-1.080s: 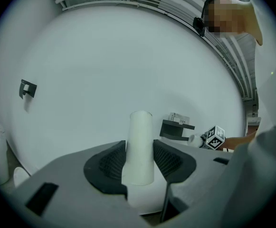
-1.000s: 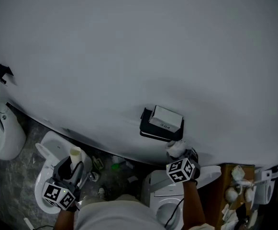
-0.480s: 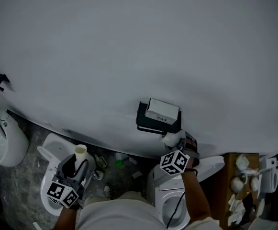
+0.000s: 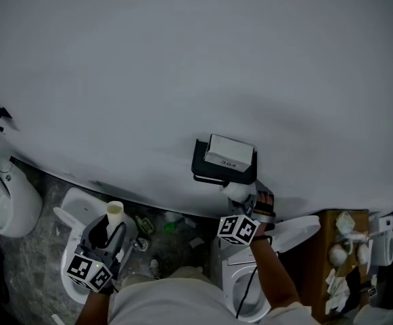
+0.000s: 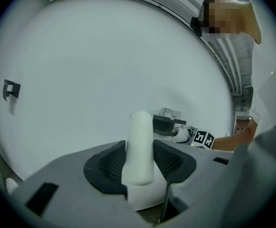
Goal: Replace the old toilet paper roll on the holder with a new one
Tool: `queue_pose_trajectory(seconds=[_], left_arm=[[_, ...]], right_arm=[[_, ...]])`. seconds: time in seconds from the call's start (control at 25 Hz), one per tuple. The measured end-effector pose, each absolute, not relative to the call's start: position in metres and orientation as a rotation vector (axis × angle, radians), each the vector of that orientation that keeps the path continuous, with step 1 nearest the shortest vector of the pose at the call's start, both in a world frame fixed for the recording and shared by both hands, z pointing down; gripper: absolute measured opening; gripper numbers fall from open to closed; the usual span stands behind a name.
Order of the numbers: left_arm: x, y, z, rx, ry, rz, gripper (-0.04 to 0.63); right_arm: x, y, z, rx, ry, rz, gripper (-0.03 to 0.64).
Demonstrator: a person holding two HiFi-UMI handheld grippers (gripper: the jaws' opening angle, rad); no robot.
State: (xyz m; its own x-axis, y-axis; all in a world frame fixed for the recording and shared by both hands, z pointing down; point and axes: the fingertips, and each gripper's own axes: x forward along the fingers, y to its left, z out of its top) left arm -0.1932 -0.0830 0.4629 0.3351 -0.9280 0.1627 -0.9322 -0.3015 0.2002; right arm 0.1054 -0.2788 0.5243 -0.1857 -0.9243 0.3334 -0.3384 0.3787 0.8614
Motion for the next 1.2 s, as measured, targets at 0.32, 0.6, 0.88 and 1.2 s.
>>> queue_pose_trajectory(seconds=[0.32,0.6,0.88,1.2], left_arm=[[-0.188,-0.094,0.459,2.365,-1.649,0.007,0.187],[-0.174,-0.106,0.459,2.397,-1.608,-0.008,0.187],[-0.172,-0.11,0.458,2.396,-1.609,-0.012,0.187],[-0.174,-0.108,0.463,2.376,-1.614,-0.024,0.187]], right_arm=[[0.097,-0.27,0.519,1.115,-1.711,-0.877,0.324],[0.07,-0.267,0.511,1.074,-1.703,-1.008,0.325],[0.053,-0.264,0.51,1.056,-1.727,-1.05,0.316],[0.046,-0.262,0.51,1.035,-1.751,-1.052,0.316]])
